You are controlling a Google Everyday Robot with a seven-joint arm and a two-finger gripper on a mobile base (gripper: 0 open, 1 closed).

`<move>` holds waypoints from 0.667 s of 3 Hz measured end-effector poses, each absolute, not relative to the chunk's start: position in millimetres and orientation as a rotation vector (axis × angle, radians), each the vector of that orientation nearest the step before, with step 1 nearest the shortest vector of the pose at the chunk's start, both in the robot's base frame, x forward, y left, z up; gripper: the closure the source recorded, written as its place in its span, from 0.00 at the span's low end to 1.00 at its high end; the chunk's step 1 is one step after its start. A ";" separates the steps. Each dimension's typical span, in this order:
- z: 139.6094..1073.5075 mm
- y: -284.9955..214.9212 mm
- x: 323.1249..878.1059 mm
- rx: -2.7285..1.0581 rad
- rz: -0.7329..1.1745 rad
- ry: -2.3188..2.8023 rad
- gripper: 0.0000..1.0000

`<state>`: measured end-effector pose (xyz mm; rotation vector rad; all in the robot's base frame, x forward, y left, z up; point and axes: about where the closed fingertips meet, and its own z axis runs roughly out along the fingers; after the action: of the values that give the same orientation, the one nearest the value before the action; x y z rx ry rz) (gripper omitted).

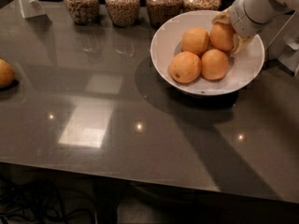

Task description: Pick orange from white bowl

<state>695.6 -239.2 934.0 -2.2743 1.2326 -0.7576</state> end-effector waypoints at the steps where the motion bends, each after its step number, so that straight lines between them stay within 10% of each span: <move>1: 934.8 -234.7 689.6 -2.282 -0.739 1.219 0.90; 2: 948.8 -228.6 678.3 -2.272 -0.740 1.190 1.00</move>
Offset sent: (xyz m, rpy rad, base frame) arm -0.0321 0.0156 0.0367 0.0288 -0.0325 0.0524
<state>678.3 -228.6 948.8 -2.2719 1.1904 -0.7396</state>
